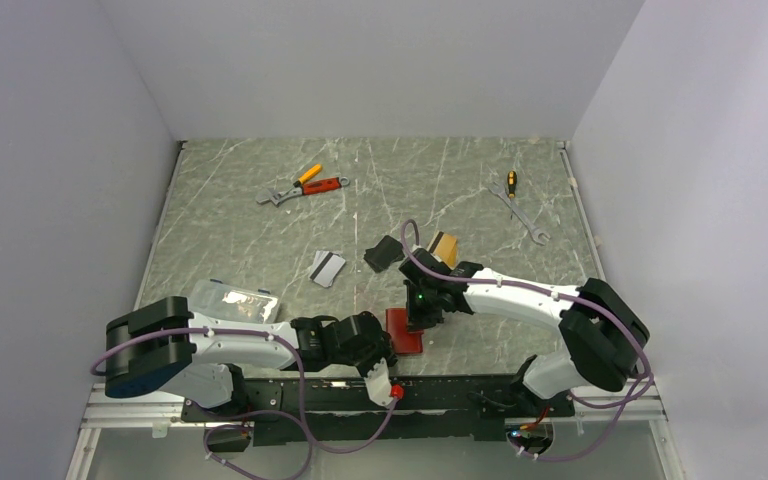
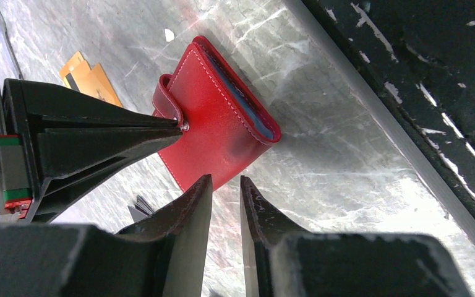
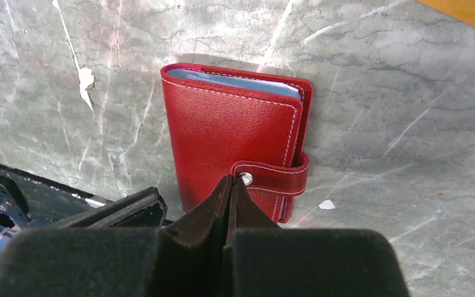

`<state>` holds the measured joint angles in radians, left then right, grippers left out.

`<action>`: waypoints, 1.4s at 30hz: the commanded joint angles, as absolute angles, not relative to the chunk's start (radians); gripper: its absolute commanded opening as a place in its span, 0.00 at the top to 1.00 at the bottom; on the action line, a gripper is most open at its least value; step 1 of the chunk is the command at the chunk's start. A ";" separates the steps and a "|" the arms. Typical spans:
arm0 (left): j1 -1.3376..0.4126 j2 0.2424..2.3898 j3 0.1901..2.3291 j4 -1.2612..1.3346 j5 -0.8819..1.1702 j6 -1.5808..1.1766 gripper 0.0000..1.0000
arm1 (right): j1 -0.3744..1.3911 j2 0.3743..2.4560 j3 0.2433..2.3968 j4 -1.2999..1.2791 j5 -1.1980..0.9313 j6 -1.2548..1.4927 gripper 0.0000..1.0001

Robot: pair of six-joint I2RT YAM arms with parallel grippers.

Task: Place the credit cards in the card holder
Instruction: Close the card holder at the center of the board.

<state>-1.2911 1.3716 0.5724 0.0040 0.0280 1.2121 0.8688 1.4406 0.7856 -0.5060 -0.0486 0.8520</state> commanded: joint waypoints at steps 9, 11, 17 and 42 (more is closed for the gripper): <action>-1.298 1.354 0.579 0.027 0.038 1.226 0.71 | 0.860 1.457 0.744 -0.487 -0.047 0.856 1.00; -1.298 1.352 0.581 0.023 0.040 1.228 0.71 | 0.854 1.450 0.739 -0.491 -0.043 0.859 1.00; -1.300 1.348 0.583 0.020 0.039 1.227 0.72 | 0.817 1.428 0.693 -0.459 -0.073 0.864 1.00; -1.308 1.338 0.598 -0.038 0.003 1.208 0.70 | 0.695 1.437 0.550 -0.387 -0.139 0.830 1.00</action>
